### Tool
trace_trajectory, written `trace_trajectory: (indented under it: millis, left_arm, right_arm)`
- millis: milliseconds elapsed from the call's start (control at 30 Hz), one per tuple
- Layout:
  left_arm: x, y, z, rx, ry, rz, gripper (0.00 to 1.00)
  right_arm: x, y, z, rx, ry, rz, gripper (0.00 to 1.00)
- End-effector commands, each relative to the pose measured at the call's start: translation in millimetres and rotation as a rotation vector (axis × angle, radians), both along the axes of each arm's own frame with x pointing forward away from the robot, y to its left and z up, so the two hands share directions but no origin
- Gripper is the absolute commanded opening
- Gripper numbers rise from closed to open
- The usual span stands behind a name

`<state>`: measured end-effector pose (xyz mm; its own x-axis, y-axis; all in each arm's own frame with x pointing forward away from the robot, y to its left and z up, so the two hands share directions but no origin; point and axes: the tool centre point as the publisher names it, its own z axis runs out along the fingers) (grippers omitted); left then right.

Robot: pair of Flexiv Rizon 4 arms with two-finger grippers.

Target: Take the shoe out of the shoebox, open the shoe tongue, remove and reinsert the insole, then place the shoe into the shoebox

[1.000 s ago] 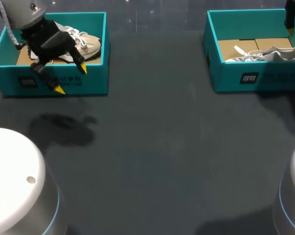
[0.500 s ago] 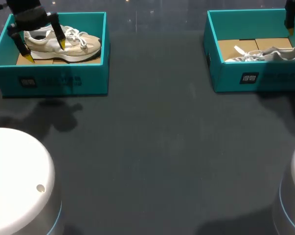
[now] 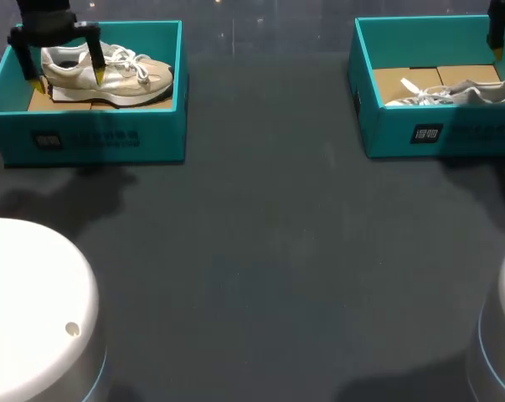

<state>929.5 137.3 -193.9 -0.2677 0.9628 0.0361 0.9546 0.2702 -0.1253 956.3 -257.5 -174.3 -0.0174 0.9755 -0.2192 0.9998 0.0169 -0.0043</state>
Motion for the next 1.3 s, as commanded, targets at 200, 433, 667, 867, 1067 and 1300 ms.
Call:
trace_trajectory:
  millis: [200, 433, 667, 867, 1067, 1300]
  left_arm:
    - [53.0, 33, 1, 0.006, 0.069, -0.187, 1.0]
    - [53.0, 33, 1, 0.006, 0.069, -0.187, 1.0]
    - [86.3, 49, -4, 0.022, 0.076, -0.27, 1.0]
    - [110.9, 69, -11, 0.009, 0.092, -0.409, 1.0]
    - [120.4, 78, -15, 0.006, 0.101, -0.506, 1.0]
    - [120.4, 78, -15, 0.006, 0.101, -0.506, 1.0]
  right_arm:
    - [-1.0, 0, 0, 0.0, -0.001, 0.0, 1.0]
    - [-1.0, 0, 0, 0.0, -0.001, 0.0, 1.0]
    - [-1.0, 0, 0, 0.0, -0.001, 0.0, 1.0]
    - [-1.0, 0, 0, 0.0, -0.001, 0.0, 1.0]
    - [-1.0, 0, 0, 0.0, -0.001, 0.0, 1.0]
    - [-1.0, 0, 0, 0.0, -0.001, 0.0, 1.0]
